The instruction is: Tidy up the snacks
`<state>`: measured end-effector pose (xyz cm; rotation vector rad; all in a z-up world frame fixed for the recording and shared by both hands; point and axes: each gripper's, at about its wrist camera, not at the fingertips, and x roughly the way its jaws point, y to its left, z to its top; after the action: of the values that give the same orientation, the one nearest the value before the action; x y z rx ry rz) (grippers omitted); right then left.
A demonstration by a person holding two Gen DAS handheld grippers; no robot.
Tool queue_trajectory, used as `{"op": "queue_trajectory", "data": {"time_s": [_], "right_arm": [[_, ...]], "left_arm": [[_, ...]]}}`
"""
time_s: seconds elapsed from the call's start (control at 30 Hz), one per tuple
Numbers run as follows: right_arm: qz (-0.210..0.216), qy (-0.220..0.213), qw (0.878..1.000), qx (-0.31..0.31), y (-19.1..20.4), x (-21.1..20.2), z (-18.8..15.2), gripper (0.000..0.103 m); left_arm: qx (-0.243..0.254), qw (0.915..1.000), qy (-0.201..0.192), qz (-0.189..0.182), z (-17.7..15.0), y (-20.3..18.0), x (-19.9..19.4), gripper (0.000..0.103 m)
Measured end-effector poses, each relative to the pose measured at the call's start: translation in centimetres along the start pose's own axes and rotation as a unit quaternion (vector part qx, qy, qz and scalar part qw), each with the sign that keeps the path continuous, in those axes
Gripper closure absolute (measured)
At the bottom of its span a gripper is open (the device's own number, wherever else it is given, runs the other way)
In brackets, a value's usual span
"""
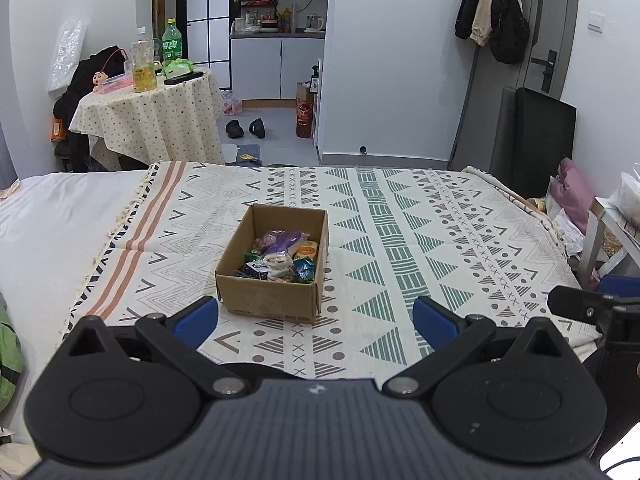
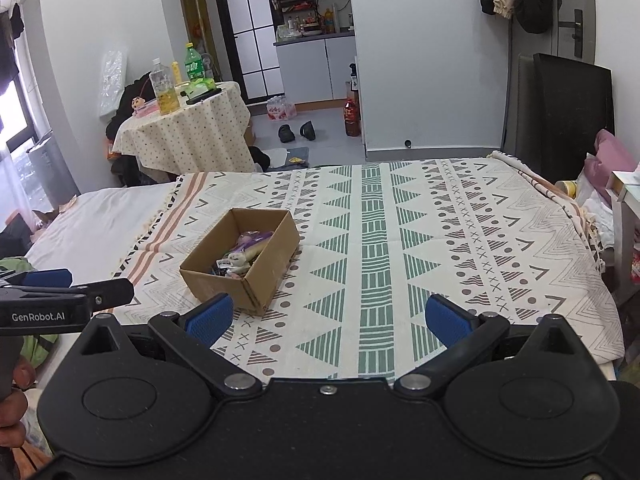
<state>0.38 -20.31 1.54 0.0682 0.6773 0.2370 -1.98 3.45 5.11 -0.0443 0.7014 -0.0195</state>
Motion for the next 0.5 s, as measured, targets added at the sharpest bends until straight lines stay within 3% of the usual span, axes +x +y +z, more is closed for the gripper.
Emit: {"op": "queue_trajectory", "data": {"time_s": [0.5], "right_arm": [[0.009,0.0,1.0,0.001,0.11,0.01,-0.05,0.0]], "left_arm": [[-0.003,1.0,-0.002,0.002,0.07,0.22,-0.19,0.0]]}}
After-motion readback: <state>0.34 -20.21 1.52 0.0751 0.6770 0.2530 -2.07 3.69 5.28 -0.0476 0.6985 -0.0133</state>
